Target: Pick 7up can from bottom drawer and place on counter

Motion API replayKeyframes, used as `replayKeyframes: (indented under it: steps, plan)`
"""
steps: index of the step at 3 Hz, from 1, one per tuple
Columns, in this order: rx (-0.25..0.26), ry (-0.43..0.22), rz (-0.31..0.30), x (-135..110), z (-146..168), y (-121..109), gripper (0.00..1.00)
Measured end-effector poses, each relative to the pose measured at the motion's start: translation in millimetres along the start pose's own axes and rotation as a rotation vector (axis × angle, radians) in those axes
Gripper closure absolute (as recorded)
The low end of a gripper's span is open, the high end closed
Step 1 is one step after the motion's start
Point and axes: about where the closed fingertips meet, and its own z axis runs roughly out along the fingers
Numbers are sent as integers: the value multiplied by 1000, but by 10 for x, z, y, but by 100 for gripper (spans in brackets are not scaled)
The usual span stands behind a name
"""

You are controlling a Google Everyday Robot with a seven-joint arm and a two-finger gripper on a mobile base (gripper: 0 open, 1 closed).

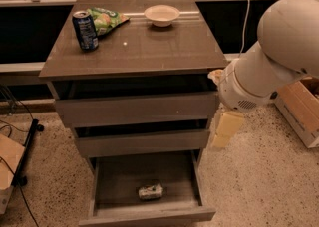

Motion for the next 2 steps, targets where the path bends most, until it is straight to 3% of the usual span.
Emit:
replayKeyframes:
  steps: [2]
  plan:
    - [-65, -105, -69, 138, 881, 462, 0]
